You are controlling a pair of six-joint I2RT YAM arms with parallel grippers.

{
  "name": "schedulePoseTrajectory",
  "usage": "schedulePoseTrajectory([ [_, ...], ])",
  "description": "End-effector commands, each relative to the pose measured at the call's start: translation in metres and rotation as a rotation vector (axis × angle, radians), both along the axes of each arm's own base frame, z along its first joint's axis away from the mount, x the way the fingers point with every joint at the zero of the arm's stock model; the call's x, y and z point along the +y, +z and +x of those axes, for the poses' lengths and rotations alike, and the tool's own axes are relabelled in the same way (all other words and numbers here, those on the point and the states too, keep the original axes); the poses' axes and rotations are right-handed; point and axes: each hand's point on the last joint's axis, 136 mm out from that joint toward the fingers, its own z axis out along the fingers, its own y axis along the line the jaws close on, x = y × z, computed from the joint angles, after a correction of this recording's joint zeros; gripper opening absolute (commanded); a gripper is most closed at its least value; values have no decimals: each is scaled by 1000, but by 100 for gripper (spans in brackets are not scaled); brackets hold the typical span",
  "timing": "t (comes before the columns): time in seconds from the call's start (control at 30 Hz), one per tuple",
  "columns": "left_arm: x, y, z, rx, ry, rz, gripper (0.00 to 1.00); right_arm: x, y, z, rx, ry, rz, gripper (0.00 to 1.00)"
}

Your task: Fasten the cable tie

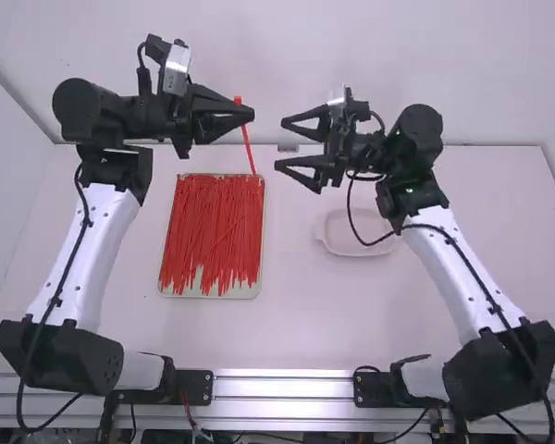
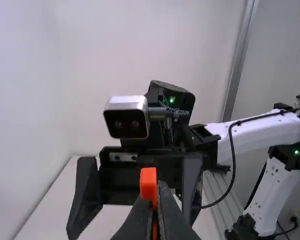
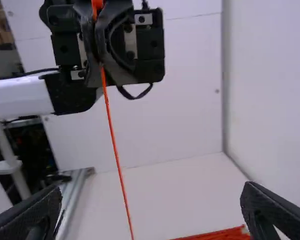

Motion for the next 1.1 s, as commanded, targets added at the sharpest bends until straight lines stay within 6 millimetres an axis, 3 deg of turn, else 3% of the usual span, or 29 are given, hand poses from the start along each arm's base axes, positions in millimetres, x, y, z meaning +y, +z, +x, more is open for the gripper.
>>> schedulePoseTrajectory([
  [0.0, -1, 11, -2, -8, 15, -19, 2, 5, 7, -9, 2, 45, 2, 90],
  [0.33, -10, 11, -3, 2, -1, -30, 2, 15, 7, -20, -2, 85, 0, 68],
  [0.5, -12, 12, -3, -10, 3, -35, 2, 15, 7, -19, 7, 83, 0, 47],
  [0.6, -11, 13, 1, 2, 21, -46, 2, 15, 7, -19, 9, 84, 0, 38],
  [1.07, -14, 17, 11, 49, 67, -87, 2, 21, -1, -21, 19, 92, -18, 31],
])
